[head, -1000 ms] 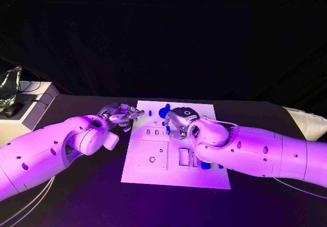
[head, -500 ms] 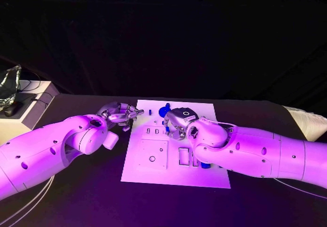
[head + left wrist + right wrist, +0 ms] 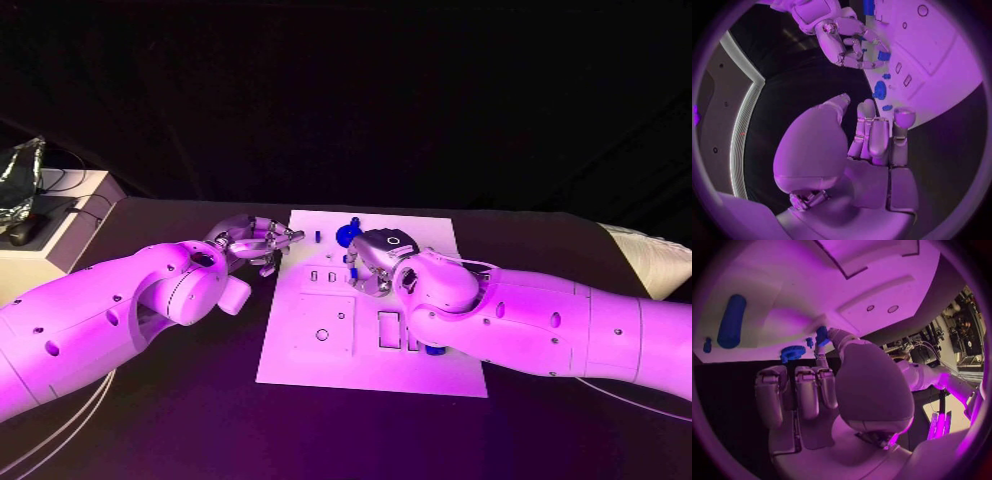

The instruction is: Assemble the parts on the task board

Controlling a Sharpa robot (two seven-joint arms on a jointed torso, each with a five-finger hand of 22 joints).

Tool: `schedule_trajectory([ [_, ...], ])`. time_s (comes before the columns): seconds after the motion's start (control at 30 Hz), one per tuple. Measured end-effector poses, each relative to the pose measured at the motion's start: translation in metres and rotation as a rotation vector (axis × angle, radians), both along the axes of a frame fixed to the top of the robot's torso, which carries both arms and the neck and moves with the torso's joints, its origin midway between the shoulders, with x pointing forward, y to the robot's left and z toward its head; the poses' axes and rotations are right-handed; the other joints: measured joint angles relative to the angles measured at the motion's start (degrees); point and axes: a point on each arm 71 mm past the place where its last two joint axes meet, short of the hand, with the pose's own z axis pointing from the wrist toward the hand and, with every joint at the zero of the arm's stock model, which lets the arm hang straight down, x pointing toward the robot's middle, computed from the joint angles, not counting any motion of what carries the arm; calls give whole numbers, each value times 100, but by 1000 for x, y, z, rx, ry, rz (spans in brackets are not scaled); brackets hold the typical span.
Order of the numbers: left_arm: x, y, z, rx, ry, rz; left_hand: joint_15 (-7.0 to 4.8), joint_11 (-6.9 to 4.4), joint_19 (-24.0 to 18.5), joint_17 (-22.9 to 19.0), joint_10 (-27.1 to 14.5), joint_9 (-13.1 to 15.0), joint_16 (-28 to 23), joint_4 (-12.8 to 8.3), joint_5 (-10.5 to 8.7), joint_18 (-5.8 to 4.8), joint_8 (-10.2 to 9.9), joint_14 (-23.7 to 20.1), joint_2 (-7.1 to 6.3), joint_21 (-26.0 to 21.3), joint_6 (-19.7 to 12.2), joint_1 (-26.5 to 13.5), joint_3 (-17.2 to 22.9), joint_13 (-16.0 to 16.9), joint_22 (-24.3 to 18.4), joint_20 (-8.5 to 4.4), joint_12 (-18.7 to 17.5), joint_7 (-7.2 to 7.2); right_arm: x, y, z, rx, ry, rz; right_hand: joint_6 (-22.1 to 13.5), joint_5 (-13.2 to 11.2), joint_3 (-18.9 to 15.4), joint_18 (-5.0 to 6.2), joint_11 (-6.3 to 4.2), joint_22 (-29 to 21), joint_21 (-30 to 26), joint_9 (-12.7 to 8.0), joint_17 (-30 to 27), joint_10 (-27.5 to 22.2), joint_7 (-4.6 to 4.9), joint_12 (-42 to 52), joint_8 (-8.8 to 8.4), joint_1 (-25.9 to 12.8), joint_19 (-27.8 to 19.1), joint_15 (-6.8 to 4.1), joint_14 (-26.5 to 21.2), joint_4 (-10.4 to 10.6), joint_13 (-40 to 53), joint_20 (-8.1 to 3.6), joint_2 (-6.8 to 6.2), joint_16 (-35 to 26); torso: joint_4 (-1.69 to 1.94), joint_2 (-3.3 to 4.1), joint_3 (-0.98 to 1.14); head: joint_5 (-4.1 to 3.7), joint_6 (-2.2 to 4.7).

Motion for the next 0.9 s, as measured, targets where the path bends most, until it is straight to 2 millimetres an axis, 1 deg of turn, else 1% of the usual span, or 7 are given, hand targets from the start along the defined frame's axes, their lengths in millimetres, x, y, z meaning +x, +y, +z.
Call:
schedule_trajectory([
  [0.13,0,0,0,0,0,0,0,0,0,0,0,0,0,0,0,0,0,0,0,0,0,0,0,0,0,0,0,0,0,0,0,2,1,-3,-2,0,0,0,0,0,0,-4,0,0,1,0,23,-49,0,0,0,0,0,0,-48,0,0,1,0,-3,-4],
  [0.23,0,0,0,0,1,1,0,0,0,0,0,0,0,0,0,0,0,0,0,0,0,0,0,0,0,0,0,0,0,0,0,3,2,-5,-48,1,4,0,0,0,0,-13,0,0,48,-45,42,-123,0,0,0,6,-1,0,-91,0,1,1,0,-4,-4],
  [0.4,0,1,0,0,1,1,0,0,0,0,0,0,0,0,0,0,0,0,0,0,0,0,0,0,0,0,0,0,0,0,-1,3,3,-7,-187,3,-25,0,2,-1,0,-56,0,-2,110,-100,-52,-227,0,0,0,40,-1,0,-165,0,1,2,1,-4,-7],
  [0.5,0,1,0,1,2,1,0,0,0,0,0,-1,0,0,0,0,0,0,0,0,0,0,0,-1,0,0,0,0,0,0,-2,3,4,-8,-251,3,-37,0,52,-1,0,-76,0,-10,129,-140,-72,-229,0,0,0,51,-1,0,-168,0,0,3,1,-4,-7],
  [0.57,0,1,0,1,2,1,0,0,12,3,0,-10,0,0,0,0,0,0,0,0,0,0,0,-11,0,12,-22,0,0,0,-2,4,4,-9,-279,3,-49,0,52,-1,0,-82,0,-9,157,-198,-99,-256,0,14,14,63,-1,0,-194,0,0,3,2,-4,-8],
  [0.7,0,1,0,1,2,1,0,0,21,10,0,-10,0,0,0,0,0,0,0,0,0,0,0,-11,0,21,-26,0,1,-1,-2,5,3,-11,-341,-123,-100,0,89,-1,0,-106,0,-13,179,-259,-126,-286,0,43,-1,92,-2,43,-225,0,0,3,4,-2,-8],
  [0.9,0,1,0,1,3,2,0,0,21,10,0,-16,0,0,0,0,-21,0,0,0,-21,0,0,-19,0,21,-26,21,1,-1,-2,8,2,-11,-388,-155,-107,0,93,-1,0,-117,0,-9,185,-333,-149,-286,0,62,18,85,-2,43,-225,0,0,2,4,-7,-14],
])
